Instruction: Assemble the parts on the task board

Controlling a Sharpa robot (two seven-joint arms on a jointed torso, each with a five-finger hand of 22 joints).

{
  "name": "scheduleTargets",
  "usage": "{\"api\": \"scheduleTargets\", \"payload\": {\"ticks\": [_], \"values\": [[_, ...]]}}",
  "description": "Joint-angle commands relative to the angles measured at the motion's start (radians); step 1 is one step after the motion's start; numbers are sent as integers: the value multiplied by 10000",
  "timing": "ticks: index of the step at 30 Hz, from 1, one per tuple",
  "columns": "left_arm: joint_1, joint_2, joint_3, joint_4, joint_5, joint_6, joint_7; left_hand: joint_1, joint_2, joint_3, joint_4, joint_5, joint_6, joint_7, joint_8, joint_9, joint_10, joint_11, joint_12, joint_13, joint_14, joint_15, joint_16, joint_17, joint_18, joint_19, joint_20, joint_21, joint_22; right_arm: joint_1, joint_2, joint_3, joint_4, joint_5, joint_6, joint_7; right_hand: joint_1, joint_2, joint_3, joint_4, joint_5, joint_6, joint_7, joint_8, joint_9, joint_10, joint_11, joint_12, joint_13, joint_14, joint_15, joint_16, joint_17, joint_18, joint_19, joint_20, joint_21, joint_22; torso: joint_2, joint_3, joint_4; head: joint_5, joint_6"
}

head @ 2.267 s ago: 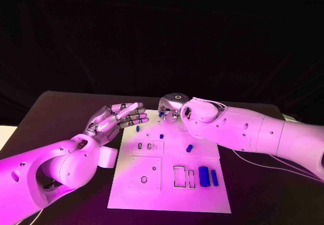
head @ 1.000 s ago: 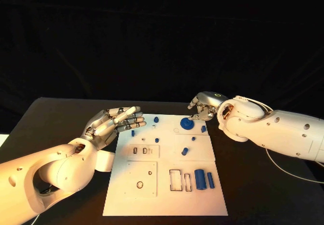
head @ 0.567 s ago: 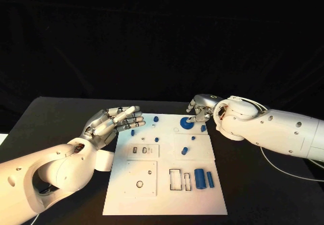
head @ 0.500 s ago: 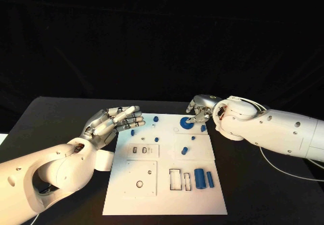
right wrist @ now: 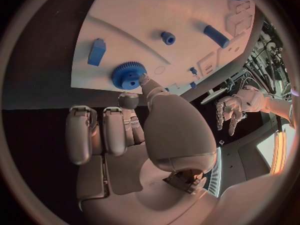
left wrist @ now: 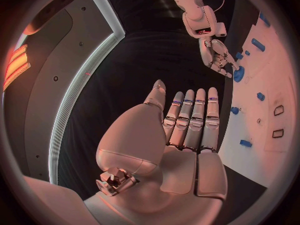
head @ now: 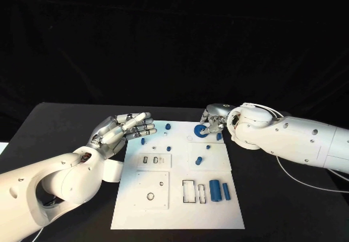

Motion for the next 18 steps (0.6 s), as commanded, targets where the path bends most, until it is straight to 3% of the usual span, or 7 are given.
{"api": "scheduleTargets", "payload": {"ticks": [1, 9, 18], "values": [[9, 14, 9, 3, -16, 229, 48, 6, 77, -20, -65, 52, 20, 182, -12, 9, 31, -21, -1, -17, 71, -30, 19, -9, 118, 31, -4, -60, -14, -26, 43, -1, -28, -118, 446, -100, 103, 7, 1, 36, 70, 17, 9, 44, 17, 83, 19, 54, 32, 480, 81, 38, 2, -131, 42, -5, 65, 23, 2, 7, -4, 47, -14], [9, 12, 9, -27, -16, 179, 21, 6, 77, -20, -65, 52, 20, 182, -12, 9, 31, -21, -1, -17, 71, -30, 19, -9, 118, 31, -4, -60, -14, -51, 94, -3, -78, -148, 518, -119, 196, 107, 42, 26, 110, 96, -4, 99, 27, 64, 3, 77, 124, 472, 70, 34, -9, -128, 30, -10, 67, 20, -2, 9, -19, 100, -15], [9, 9, 9, -30, -16, 187, 16, 6, 77, -20, -65, 52, 20, 182, -12, 9, 31, -21, -1, -17, 71, -30, 19, -9, 118, 31, -4, -60, -14, -69, 137, -4, -208, -274, 588, -157, 273, 161, 79, -6, 128, 135, -10, 123, 28, 69, -5, 111, 204, 471, 63, 39, 1, -130, 33, -15, 73, 33, -5, 0, 1, 66, -39]]}}
